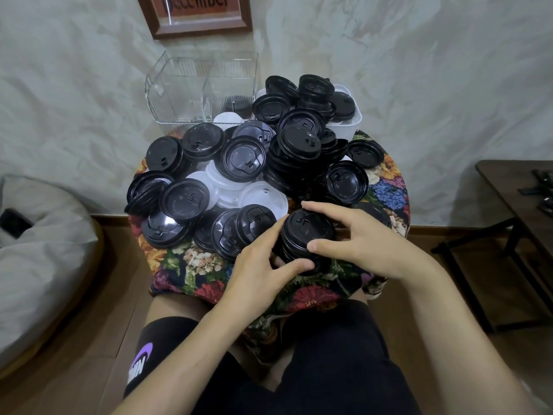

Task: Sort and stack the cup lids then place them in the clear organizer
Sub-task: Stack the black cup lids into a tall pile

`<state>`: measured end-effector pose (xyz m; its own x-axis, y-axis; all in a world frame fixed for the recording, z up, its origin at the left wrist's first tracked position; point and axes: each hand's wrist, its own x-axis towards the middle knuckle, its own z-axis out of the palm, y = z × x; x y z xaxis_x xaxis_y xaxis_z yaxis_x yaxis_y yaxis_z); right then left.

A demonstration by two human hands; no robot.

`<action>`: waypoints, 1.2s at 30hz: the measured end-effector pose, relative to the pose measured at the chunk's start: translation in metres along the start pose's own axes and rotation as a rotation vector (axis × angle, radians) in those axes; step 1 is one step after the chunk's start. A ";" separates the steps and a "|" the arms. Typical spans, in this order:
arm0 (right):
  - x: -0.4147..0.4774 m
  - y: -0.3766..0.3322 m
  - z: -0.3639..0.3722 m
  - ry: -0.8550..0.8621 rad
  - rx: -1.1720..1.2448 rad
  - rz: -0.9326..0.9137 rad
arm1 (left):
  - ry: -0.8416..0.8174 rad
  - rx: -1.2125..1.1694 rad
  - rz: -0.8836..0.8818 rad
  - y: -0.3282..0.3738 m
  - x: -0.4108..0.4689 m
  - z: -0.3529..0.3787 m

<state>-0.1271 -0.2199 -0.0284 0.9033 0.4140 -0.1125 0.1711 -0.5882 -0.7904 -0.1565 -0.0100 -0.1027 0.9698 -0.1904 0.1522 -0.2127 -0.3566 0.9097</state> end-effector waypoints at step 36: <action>0.003 0.012 0.001 -0.060 -0.125 -0.052 | -0.015 0.030 0.015 0.002 0.002 -0.001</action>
<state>-0.1222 -0.2254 -0.0389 0.8678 0.4842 -0.1121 0.2678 -0.6457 -0.7151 -0.1544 -0.0101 -0.1002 0.9646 -0.2096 0.1598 -0.2311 -0.3808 0.8953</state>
